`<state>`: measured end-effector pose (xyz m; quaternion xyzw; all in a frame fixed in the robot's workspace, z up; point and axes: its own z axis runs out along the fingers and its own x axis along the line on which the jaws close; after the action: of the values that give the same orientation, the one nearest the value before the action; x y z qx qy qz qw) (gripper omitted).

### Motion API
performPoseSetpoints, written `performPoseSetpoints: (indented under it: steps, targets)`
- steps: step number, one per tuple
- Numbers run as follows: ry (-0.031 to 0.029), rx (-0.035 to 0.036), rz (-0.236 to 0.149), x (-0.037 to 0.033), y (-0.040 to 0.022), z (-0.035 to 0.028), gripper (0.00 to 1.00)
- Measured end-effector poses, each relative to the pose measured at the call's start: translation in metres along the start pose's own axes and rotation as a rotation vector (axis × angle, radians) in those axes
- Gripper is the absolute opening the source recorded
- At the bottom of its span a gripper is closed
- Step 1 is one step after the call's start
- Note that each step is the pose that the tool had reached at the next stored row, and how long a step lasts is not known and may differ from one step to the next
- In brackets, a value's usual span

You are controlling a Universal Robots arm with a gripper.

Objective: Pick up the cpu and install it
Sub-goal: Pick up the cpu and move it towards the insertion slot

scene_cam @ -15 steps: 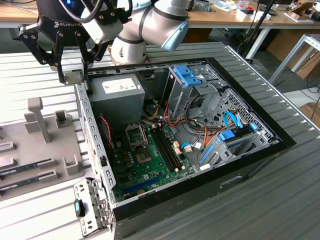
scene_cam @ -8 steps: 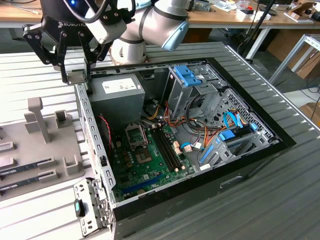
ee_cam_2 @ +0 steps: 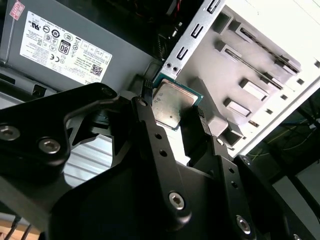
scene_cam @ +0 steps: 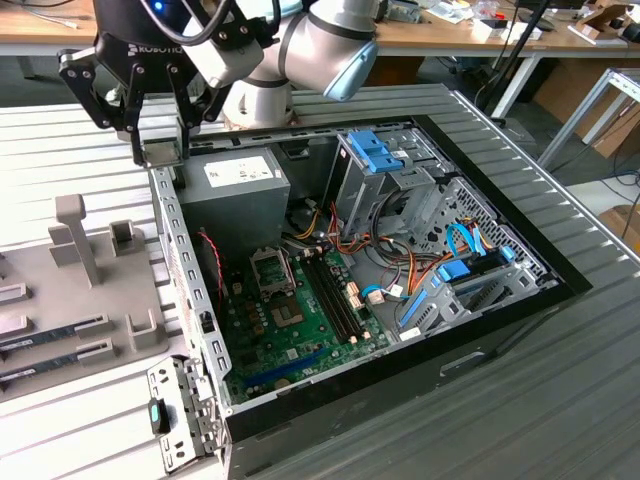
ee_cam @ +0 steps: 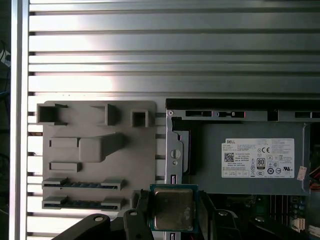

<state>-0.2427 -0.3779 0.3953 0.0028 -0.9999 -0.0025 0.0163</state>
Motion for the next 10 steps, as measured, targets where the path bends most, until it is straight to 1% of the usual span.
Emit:
performPoseSetpoints:
  steps: [6,10]
  targets:
    - [0.0000,0.0000,0.000,-0.0061,0.0000,0.0003,0.47]
    - [0.0000,0.0000,0.000,-0.0087,-0.0001,0.0004,0.47]
